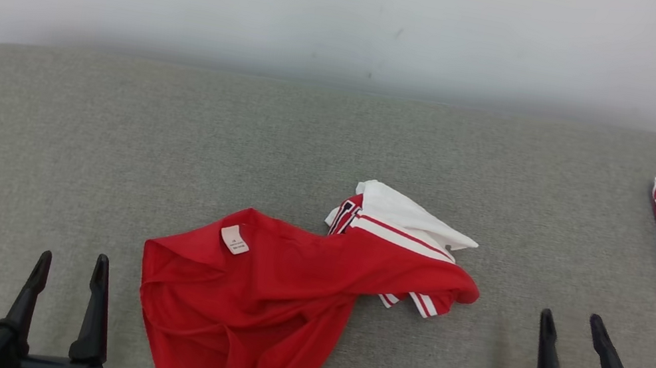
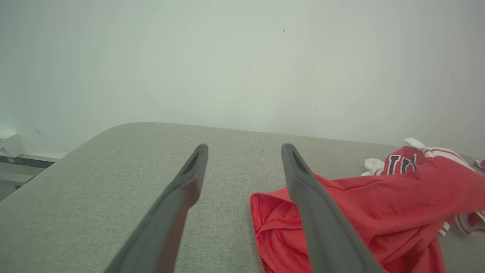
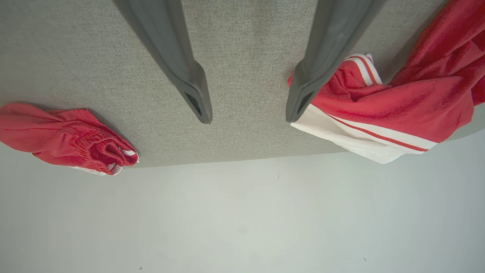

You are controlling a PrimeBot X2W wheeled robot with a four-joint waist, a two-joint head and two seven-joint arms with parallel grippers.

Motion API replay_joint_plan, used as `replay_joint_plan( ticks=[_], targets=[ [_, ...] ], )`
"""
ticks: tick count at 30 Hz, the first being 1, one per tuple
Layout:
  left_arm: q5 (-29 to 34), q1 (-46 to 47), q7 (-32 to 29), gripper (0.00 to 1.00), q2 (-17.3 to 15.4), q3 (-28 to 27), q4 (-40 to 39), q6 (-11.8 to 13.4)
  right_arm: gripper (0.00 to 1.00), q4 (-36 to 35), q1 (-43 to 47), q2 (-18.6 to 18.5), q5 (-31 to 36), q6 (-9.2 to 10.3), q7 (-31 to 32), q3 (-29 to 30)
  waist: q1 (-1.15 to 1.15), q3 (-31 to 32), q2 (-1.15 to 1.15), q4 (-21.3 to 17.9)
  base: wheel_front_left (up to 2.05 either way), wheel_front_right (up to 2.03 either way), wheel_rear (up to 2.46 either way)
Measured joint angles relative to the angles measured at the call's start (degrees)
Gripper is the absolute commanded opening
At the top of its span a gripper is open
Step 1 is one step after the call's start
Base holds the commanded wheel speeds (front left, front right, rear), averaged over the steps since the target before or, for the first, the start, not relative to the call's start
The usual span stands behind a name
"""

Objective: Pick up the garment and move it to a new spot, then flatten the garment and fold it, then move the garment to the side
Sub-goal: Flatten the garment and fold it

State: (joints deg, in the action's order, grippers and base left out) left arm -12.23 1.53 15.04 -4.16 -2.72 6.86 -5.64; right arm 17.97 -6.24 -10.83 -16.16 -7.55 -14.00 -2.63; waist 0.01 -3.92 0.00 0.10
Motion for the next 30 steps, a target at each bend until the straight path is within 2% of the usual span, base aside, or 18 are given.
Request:
replay_joint_plan(
  ticks=[7,14,20,21,22,23,24,30],
  targets=[
    [0.12,0.97,0.01,1.00,0.71,0.58,0.64,-0.86,1.00,6.11,-5.49,-2.88,-0.73,0.00,2.44,-6.28,0.00,-0.78,0.00,2.86,0.00,0.00,0.00],
    [0.23,1.28,0.01,1.00,1.07,1.37,0.96,-0.94,1.00,15.80,-10.54,-5.65,-1.59,0.00,3.05,-11.37,0.00,-1.63,0.00,6.18,0.00,0.00,0.00],
    [0.48,2.10,0.01,1.00,1.19,1.91,1.29,-1.15,1.00,24.30,-15.35,-6.52,-3.64,0.00,2.97,-15.70,0.00,-2.34,0.00,8.65,0.00,0.00,0.00],
    [0.48,2.28,0.01,1.00,1.20,1.94,1.36,-1.38,0.95,25.71,-16.24,-6.54,-4.24,0.00,2.81,-16.25,0.00,-2.48,0.00,8.96,0.00,0.00,0.00],
    [0.48,2.37,0.01,1.00,1.23,2.04,1.49,-1.42,0.75,26.95,-17.16,-6.52,-4.81,0.00,2.53,-16.86,0.00,-2.64,0.00,9.25,0.00,0.00,0.00],
    [0.48,2.44,0.01,1.00,1.24,2.09,1.67,-1.42,0.29,28.03,-18.06,-6.48,-5.14,0.00,2.15,-17.30,0.00,-2.79,0.00,9.49,0.00,0.00,0.00],
    [0.48,2.55,0.01,1.00,1.22,2.13,1.77,-1.43,0.00,28.93,-19.03,-6.42,-5.63,0.00,1.59,-17.59,0.00,-2.95,0.00,9.69,0.00,0.00,0.00],
    [0.33,3.28,0.01,1.00,1.23,2.56,2.24,-1.45,0.00,31.82,-22.98,-6.84,-7.23,0.00,-0.70,-17.82,0.00,-3.00,0.00,10.09,0.00,0.00,0.00]
  ],
)
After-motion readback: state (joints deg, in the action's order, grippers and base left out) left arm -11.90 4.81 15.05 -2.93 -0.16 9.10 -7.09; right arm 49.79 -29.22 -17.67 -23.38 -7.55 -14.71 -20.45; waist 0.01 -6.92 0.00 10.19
